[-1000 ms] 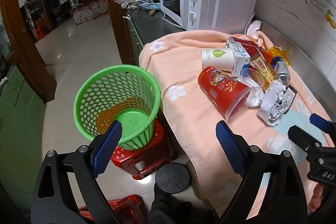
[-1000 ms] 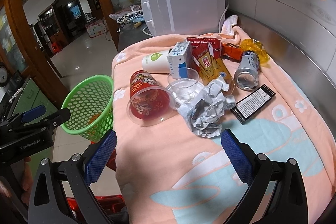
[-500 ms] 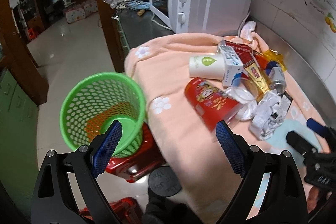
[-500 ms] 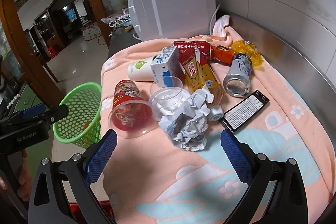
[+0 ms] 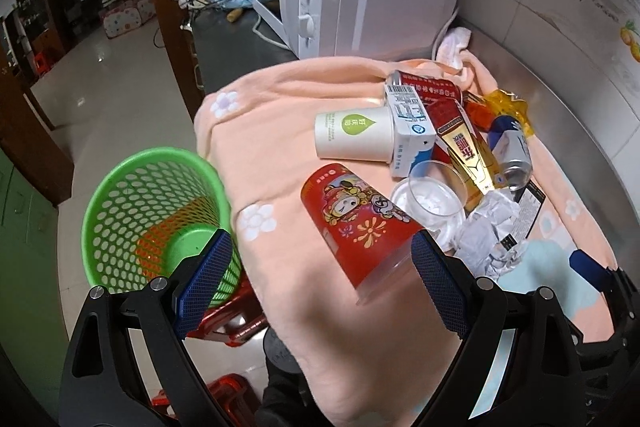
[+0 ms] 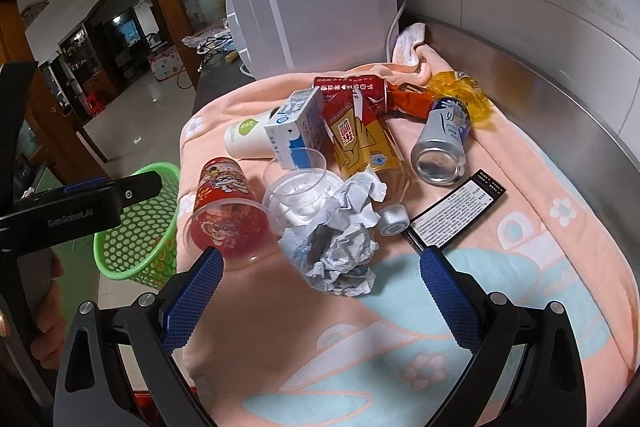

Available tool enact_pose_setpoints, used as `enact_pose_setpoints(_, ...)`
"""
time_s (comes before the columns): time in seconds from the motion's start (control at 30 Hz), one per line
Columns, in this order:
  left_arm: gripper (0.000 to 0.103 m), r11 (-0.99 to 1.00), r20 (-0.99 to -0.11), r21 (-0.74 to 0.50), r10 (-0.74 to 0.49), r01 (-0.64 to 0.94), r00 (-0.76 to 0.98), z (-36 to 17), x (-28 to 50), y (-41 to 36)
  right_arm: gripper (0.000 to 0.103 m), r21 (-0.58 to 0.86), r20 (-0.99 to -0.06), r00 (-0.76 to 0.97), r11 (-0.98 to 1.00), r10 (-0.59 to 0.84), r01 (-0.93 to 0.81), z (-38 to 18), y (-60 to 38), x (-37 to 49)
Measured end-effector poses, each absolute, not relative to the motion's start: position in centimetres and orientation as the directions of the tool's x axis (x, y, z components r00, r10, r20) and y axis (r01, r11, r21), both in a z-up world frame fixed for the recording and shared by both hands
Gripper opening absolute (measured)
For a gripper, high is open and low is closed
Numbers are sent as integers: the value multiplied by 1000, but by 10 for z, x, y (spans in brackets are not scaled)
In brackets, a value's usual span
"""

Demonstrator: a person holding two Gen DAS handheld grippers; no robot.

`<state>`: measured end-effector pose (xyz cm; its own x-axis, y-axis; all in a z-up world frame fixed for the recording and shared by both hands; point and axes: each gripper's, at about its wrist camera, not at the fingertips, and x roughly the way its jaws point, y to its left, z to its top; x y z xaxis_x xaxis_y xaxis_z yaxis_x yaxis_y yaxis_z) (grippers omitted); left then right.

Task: Collect trash
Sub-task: 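Grasp the red paper cup with the left gripper while the right gripper grasps the crumpled foil paper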

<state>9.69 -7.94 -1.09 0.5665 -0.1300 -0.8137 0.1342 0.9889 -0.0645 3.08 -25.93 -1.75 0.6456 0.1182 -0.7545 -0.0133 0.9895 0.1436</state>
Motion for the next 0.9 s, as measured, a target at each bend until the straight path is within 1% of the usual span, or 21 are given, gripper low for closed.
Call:
enact_pose_setpoints(0.2,90,985,-848,-108,-161,133,505,-24,115,-86,95,139,-765,633,990,119,-18,-25,-265,37)
enact_pose_setpoints(0.37,90,978,-870,-162,-203,128,449,-34,131,-90,87,151,-779,615,989,124,-8,-35,-273,40)
enact_pose_setpoints(0.57,89,976,-897,-177,-214,130,386,-51,147,-104,87,173,-782,607,985,139,-3,-41,-279,43)
enact_pose_setpoints(0.77,88,969,-922,-233,-249,87,296,-74,162,-104,87,217,-787,594,976,167,13,-51,-282,57)
enact_pose_setpoints(0.9,88,963,-925,-257,-268,76,269,-82,167,-104,87,247,-796,576,969,186,29,-62,-281,69)
